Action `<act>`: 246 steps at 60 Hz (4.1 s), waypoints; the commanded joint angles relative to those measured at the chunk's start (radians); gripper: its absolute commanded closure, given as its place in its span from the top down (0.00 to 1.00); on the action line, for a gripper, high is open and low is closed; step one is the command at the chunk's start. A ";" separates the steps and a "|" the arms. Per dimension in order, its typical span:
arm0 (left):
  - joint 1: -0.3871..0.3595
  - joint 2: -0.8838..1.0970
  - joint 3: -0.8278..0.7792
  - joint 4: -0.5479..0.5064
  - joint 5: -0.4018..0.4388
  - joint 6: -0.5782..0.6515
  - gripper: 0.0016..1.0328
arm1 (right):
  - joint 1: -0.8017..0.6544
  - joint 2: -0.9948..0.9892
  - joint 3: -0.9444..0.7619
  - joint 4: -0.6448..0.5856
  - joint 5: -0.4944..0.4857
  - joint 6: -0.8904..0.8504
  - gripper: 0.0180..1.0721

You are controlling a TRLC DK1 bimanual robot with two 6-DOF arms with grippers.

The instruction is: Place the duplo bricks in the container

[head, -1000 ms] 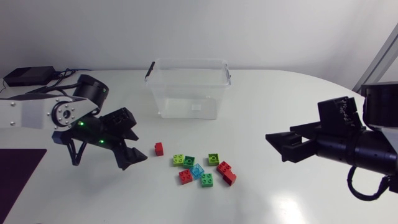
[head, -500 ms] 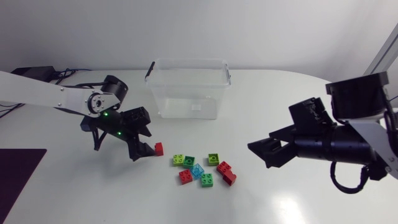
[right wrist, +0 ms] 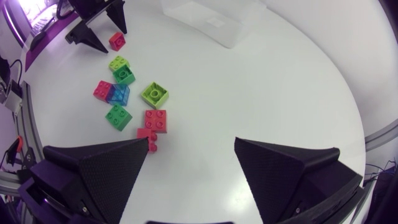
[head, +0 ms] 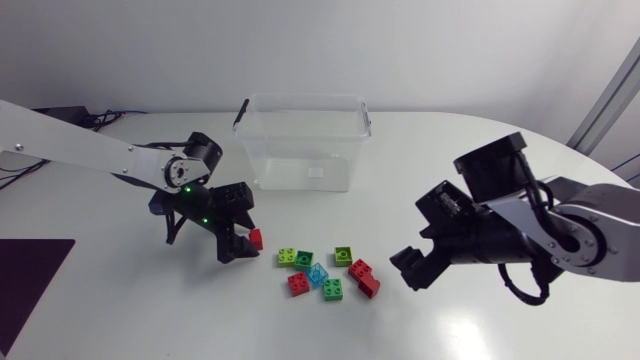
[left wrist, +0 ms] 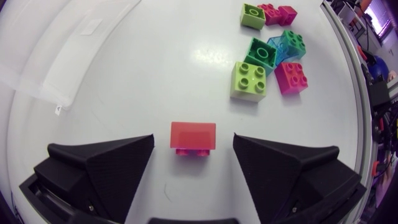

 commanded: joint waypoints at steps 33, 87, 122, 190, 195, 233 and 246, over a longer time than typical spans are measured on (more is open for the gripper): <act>-0.002 0.010 0.037 -0.067 0.124 0.075 0.36 | 0.092 0.139 0.065 -0.012 0.004 0.026 0.93; 0.007 -0.206 0.218 -0.203 0.089 -0.029 0.34 | 0.184 0.337 0.081 -0.007 0.025 0.054 0.73; 0.050 -0.114 0.477 -0.022 0.056 -0.325 0.34 | 0.218 0.426 0.088 0.068 0.024 0.063 0.27; 0.019 0.000 0.586 0.125 -0.100 -0.511 0.95 | 0.140 0.090 0.278 -0.205 0.014 0.057 0.23; 0.015 -0.050 0.543 0.113 -0.100 -0.506 0.95 | 0.105 0.108 0.324 -0.205 0.002 0.054 0.24; -0.105 -0.395 0.076 0.002 -0.097 -0.311 0.95 | -0.020 0.410 0.724 -0.187 -0.029 0.063 0.24; -0.143 -0.410 -0.085 0.036 -0.095 -0.253 0.95 | -0.024 0.505 0.859 -0.185 -0.027 0.078 0.25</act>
